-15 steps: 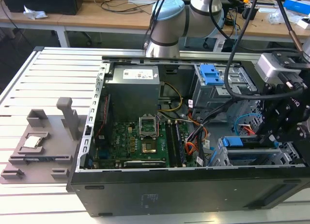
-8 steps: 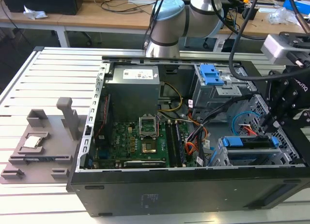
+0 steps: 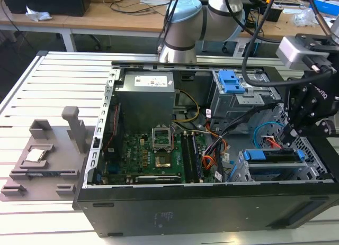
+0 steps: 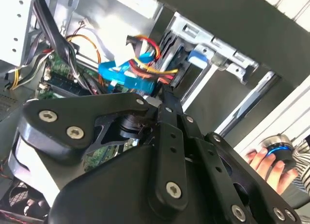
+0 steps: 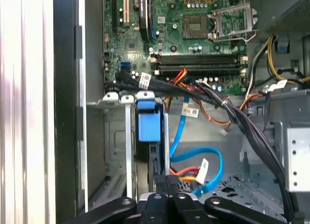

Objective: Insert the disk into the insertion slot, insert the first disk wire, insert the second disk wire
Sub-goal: 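Insert the first disk wire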

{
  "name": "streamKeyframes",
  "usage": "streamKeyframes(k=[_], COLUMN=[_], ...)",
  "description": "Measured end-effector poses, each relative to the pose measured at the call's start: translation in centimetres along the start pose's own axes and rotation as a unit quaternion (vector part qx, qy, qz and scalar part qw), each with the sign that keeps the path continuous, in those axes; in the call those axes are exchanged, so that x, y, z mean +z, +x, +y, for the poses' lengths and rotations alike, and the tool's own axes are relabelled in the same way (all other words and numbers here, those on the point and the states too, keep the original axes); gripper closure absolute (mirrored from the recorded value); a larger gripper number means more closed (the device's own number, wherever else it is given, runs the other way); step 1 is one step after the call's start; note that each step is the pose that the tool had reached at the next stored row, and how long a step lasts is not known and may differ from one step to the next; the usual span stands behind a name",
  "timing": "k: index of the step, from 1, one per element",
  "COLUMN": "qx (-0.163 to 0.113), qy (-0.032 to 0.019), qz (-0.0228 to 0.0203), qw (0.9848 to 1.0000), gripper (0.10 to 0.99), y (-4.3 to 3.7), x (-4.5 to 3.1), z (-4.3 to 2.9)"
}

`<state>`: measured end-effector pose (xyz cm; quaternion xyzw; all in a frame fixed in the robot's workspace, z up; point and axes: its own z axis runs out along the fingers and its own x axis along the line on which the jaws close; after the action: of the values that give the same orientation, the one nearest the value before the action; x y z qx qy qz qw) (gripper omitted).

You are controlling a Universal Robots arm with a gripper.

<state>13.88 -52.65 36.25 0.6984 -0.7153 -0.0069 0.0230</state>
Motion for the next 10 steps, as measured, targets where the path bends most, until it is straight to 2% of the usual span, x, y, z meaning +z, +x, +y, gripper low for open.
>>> streamKeyframes(k=[4,7,10], qx=[0.0,0.0,0.0], qy=[0.0001,0.0002,0.0003], qz=[-0.0004,-0.0004,-0.0003], qw=[1.0,1.0,1.0], gripper=[0.98,0.98,0.98], y=[0.03,0.04,0.06], x=[0.06,0.08,-0.02], z=[1.3,1.74,1.84])
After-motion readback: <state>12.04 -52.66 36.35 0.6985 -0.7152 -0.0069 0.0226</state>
